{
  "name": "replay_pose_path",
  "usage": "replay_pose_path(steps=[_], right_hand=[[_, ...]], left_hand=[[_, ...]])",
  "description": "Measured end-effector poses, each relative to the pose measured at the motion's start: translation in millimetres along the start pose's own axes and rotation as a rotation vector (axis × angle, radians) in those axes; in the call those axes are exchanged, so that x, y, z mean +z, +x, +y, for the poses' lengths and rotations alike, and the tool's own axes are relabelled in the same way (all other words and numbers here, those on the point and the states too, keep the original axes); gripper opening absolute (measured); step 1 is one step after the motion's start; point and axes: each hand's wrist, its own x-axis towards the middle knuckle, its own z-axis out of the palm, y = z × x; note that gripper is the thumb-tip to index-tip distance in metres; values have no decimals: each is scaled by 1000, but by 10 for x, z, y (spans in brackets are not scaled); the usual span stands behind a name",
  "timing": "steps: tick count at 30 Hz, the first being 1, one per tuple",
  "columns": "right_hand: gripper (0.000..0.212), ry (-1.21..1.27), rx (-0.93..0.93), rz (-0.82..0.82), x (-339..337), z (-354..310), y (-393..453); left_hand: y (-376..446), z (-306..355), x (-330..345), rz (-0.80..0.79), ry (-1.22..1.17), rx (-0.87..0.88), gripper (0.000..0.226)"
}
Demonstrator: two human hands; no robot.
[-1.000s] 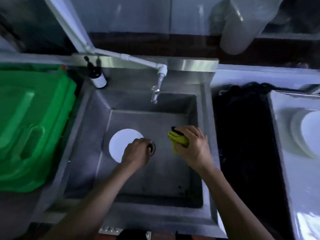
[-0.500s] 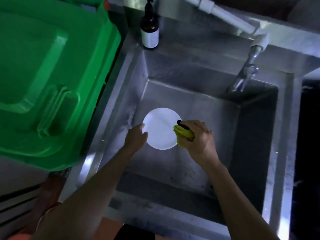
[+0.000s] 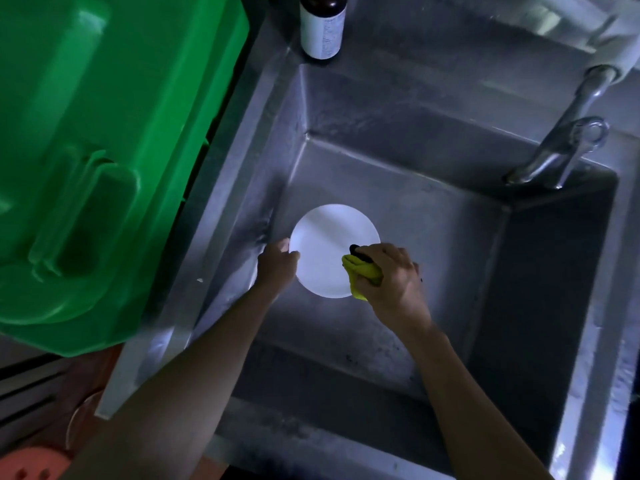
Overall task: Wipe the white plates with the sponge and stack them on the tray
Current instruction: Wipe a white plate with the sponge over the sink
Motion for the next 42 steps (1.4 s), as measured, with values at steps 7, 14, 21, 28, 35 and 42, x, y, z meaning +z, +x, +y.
replay_pose_path(steps=[7,14,21,28,35,42], right_hand=[[40,3,16,13,45,87,-77],[41,-8,37,16,113,115,-222],[45,-11,65,18,72,-23,-419],[39,-25,39,100,-121,-116,-688],[39,-8,12,118,-375,-172,-805],[37,69,-58,114,-720,-317,-851]], left_hand=[[49,25,106,36,-142,-100,58],[85,-13,201,116,-293,-207,45],[-28,-13,184,-37,-327,-225,28],[-306,95,157,-172,-394,-254,50],[-634,140,108,-185,-458,-227,51],[-1202,318,35,-226,-573,-163,47]])
